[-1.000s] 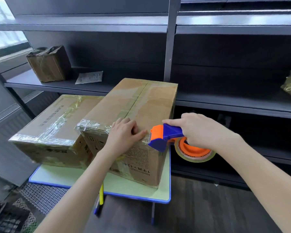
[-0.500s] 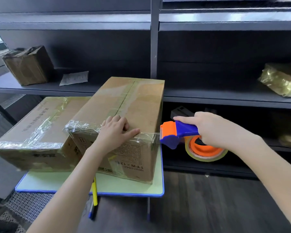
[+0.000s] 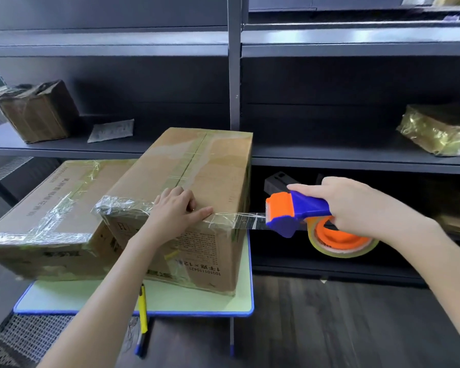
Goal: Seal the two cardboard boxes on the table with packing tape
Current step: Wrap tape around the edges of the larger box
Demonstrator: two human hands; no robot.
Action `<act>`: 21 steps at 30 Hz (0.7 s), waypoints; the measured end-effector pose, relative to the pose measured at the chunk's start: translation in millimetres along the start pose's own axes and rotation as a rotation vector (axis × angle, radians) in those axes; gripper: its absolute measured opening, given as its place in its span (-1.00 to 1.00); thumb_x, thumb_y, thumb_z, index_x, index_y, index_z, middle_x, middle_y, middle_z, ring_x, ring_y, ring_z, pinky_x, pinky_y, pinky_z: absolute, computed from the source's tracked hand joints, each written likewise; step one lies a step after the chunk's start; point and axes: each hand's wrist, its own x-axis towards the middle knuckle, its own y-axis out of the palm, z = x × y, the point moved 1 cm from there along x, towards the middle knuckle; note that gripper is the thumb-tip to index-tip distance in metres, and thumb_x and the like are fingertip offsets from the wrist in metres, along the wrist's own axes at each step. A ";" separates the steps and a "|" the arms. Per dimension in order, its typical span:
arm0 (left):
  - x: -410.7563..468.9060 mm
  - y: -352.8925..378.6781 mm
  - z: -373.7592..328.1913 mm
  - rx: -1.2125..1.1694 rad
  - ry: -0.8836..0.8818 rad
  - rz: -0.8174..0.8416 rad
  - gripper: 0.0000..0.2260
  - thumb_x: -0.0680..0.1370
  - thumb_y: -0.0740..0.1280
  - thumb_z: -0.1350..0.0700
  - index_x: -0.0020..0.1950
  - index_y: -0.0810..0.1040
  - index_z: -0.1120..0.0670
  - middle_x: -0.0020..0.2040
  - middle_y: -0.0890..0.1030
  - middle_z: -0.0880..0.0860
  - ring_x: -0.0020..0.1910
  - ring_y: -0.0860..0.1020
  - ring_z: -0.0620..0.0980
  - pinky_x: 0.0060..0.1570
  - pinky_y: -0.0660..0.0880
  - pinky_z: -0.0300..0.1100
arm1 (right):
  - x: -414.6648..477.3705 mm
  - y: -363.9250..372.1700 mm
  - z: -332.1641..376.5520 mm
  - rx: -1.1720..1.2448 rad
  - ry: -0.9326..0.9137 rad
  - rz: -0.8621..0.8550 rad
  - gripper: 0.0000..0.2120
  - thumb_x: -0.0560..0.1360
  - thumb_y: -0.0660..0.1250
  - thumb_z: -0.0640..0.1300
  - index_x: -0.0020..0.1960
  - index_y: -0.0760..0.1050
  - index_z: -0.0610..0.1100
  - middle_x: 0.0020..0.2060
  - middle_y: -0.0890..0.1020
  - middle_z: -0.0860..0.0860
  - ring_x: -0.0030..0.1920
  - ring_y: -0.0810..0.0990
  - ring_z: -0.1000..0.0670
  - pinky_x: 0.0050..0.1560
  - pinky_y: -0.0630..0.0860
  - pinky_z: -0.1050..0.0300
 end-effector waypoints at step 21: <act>-16.9 27.8 -79.9 -0.030 0.143 -0.109 -0.75 0.47 0.32 0.14 -0.32 0.29 0.09 -0.30 0.35 -0.02 -0.22 0.29 0.02 -0.20 0.16 -0.17 | 24.2 47.5 55.3 -0.228 -0.146 0.048 -0.41 0.59 0.01 -0.21 0.47 -0.03 0.28 -0.18 0.31 -0.04 -0.04 0.43 -0.10 -0.13 0.25 0.10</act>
